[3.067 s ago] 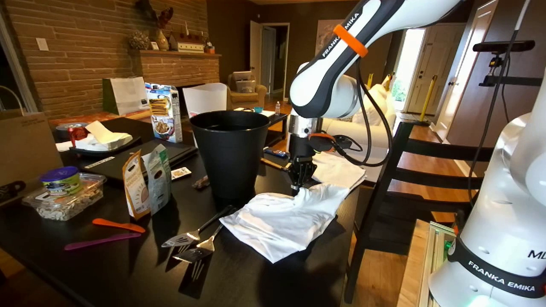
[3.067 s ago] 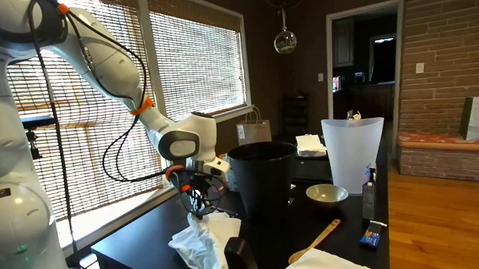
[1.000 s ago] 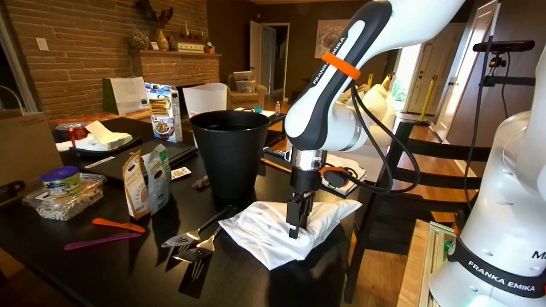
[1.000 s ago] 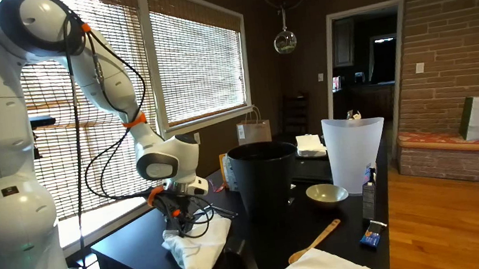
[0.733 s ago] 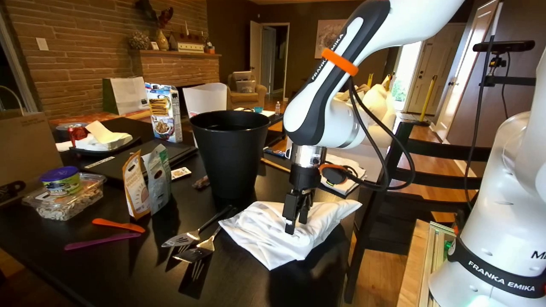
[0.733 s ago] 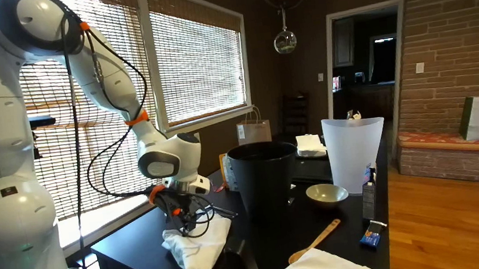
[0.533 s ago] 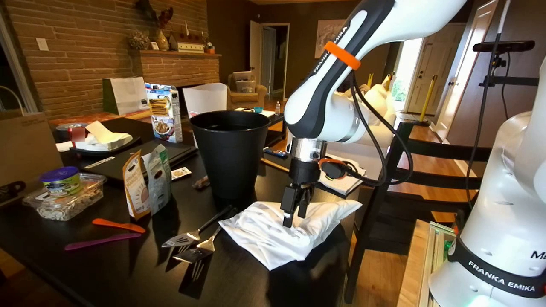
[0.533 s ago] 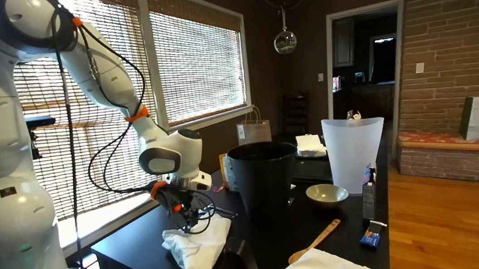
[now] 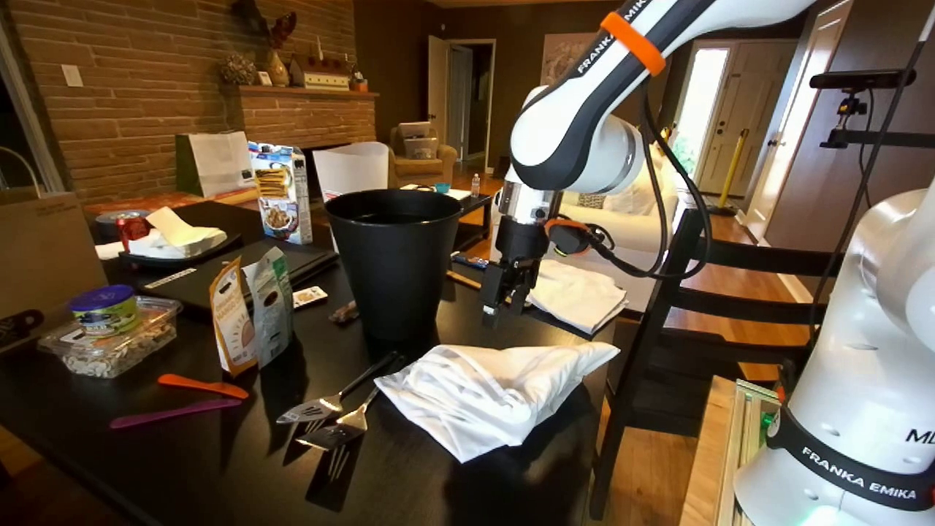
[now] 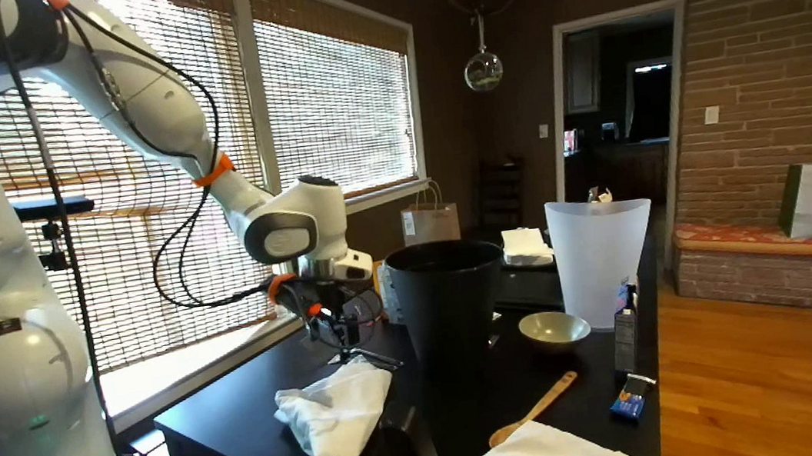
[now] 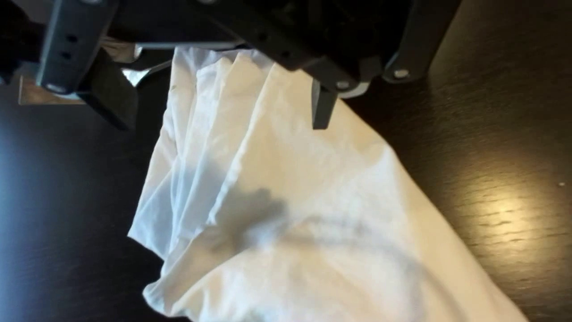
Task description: Fold the towel on the left into a triangle.
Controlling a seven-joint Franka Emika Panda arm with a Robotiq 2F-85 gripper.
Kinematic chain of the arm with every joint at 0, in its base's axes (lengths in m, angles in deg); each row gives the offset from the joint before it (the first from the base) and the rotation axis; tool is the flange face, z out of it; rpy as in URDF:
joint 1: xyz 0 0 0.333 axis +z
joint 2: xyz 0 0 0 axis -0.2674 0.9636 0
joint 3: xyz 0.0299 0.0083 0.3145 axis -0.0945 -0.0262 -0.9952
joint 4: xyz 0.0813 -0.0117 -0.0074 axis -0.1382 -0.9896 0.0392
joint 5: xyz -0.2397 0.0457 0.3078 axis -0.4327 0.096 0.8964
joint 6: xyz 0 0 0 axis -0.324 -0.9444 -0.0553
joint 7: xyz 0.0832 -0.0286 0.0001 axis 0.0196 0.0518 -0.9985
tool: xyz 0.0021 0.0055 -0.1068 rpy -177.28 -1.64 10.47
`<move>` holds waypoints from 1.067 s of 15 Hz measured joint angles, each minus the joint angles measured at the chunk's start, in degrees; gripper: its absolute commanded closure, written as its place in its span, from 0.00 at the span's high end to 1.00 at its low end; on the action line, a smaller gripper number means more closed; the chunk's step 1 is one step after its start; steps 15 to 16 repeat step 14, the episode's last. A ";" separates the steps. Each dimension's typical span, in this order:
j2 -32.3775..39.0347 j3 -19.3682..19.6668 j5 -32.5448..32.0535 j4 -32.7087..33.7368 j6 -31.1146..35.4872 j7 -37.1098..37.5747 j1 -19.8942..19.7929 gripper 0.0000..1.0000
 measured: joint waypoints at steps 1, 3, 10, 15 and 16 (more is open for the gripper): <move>-0.87 0.13 -3.63 0.34 -0.30 2.64 -0.61 1.00; -2.28 0.17 -11.16 1.29 -1.65 8.47 -1.99 1.00; -5.08 0.15 -20.73 5.40 -11.47 18.33 -3.37 1.00; -5.40 0.15 -20.74 6.04 -12.77 18.80 -3.37 1.00; -5.40 0.15 -20.74 6.04 -12.77 18.80 -3.37 1.00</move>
